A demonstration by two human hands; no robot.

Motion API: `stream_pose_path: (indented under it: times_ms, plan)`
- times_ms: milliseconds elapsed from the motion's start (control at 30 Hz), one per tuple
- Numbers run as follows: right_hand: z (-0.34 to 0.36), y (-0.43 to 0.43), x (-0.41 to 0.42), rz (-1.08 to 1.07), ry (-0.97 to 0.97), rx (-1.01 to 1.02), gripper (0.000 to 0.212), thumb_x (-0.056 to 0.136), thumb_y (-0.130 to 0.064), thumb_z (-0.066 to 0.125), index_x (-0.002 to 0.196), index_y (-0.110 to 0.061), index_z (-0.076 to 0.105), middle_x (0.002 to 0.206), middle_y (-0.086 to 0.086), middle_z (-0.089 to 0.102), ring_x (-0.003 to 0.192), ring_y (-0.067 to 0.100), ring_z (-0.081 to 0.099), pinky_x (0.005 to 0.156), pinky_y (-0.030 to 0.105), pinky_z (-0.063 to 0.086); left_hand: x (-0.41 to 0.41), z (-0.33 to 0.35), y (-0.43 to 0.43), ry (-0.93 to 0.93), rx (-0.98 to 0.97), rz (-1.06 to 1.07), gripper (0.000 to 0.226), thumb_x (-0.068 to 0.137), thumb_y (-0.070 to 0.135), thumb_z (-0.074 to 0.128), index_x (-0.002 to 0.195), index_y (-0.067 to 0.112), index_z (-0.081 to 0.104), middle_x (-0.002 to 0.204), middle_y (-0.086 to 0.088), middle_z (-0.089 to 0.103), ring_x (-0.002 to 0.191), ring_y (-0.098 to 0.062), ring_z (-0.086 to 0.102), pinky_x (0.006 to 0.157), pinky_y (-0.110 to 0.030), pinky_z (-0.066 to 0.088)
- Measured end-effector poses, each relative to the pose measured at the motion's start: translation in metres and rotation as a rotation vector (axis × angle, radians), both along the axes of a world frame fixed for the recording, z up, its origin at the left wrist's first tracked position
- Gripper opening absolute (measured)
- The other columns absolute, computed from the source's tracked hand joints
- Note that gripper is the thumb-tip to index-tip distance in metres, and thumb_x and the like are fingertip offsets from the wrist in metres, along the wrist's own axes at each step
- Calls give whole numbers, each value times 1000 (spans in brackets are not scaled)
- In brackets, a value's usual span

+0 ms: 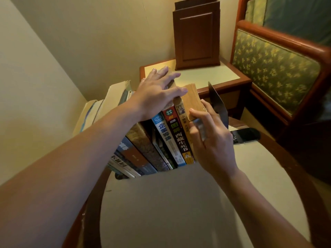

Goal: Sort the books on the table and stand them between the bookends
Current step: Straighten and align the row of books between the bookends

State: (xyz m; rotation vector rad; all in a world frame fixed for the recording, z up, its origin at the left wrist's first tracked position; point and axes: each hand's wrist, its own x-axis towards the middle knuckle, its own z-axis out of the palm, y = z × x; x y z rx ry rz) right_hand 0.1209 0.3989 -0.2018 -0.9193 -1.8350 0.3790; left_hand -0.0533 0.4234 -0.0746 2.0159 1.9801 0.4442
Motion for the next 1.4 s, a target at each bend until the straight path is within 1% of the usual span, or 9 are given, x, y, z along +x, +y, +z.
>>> stream_pose_path:
  times_ms: [167,533,700,767,900,1033,1133,1233,1400]
  plan:
    - [1,-3,0,-22,24,38,32,103,-29,57,127,-10,61,152,13,45,123,27,60,80,29,62,0,-1,0,-2,4,-7,75,82,67,37,153,42,29,168,9,5,154,-15,-5,123,-53,1]
    - [4,-6,-9,-68,12,-12,30,102,-28,55,126,-11,61,151,13,47,114,25,65,80,17,53,2,1,-3,-18,5,0,75,83,64,33,154,39,30,168,8,6,154,-16,-4,123,-51,1]
    - [8,-1,-4,18,111,-110,43,105,-30,49,147,-22,44,158,3,38,113,-2,50,79,7,50,-2,2,-11,-11,-23,-22,72,90,67,25,156,39,21,168,11,0,153,-14,-10,124,-52,-4]
    - [9,-1,-5,6,40,-122,44,105,-37,44,147,-24,45,162,1,30,123,4,48,84,18,51,-2,0,-16,-5,0,-24,63,99,60,23,158,37,18,168,11,-1,153,-14,-11,124,-52,-4]
    - [18,-6,-5,-1,-51,-119,49,102,-44,41,147,-23,45,164,2,25,138,19,42,89,12,37,-3,3,-23,5,-25,-26,57,104,56,19,158,37,15,167,15,-1,153,-12,-12,124,-49,-5]
    - [40,-7,-2,26,-121,17,53,103,-44,42,152,-24,37,163,8,26,138,32,45,93,46,56,-21,12,-43,10,35,71,61,103,58,20,158,34,20,166,15,6,154,-14,-5,123,-45,-3]
    - [62,-4,-9,53,-249,60,59,103,-52,36,157,-33,24,166,9,17,147,37,28,100,63,47,-46,14,-60,94,120,180,59,104,56,24,158,33,21,166,13,8,154,-17,-1,122,-47,-3]
    - [74,-3,-17,129,-420,91,56,102,-54,36,154,-34,31,164,10,19,148,39,25,103,61,46,-66,4,-77,95,17,253,62,102,61,20,159,37,13,167,13,0,154,-18,-5,124,-48,-2]
    - [70,-13,-30,106,-480,139,52,99,-45,52,146,-24,42,154,10,30,128,32,49,78,36,57,-71,-9,-84,25,-3,252,62,103,59,28,159,38,11,166,17,-3,154,-15,1,124,-41,9]
